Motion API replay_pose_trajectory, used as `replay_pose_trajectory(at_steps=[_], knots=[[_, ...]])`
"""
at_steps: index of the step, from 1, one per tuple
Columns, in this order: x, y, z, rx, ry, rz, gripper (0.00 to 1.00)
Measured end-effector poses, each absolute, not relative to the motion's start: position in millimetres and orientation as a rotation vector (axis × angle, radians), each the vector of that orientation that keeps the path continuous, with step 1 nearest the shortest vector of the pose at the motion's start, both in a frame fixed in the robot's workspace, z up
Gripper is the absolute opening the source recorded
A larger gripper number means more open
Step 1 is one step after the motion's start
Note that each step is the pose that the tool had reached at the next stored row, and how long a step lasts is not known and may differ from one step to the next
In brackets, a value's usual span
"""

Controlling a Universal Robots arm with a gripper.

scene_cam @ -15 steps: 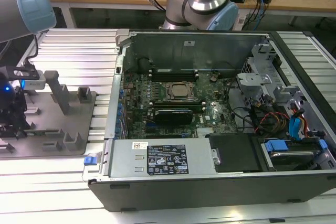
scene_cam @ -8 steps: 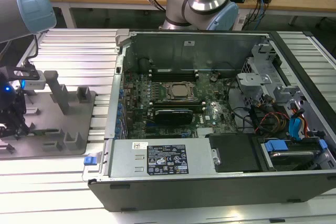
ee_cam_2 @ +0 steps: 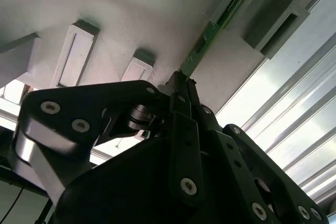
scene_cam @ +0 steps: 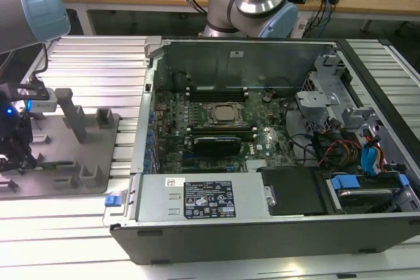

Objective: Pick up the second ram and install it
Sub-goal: 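Pick up the second ram and move it above second insertion slot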

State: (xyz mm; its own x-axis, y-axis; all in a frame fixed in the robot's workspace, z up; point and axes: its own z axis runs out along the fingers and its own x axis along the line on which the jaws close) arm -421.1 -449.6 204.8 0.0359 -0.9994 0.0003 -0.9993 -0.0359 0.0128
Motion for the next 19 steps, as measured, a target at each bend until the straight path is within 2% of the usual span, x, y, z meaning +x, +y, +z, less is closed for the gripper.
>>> replay_pose_trajectory(at_steps=[12, 19], knots=[[-421.1, -449.6, 205.5, 2.233, -2.197, -0.014, 0.1], [-421.0, -449.6, 219.1, 2.233, -2.197, -0.013, 0.1]])
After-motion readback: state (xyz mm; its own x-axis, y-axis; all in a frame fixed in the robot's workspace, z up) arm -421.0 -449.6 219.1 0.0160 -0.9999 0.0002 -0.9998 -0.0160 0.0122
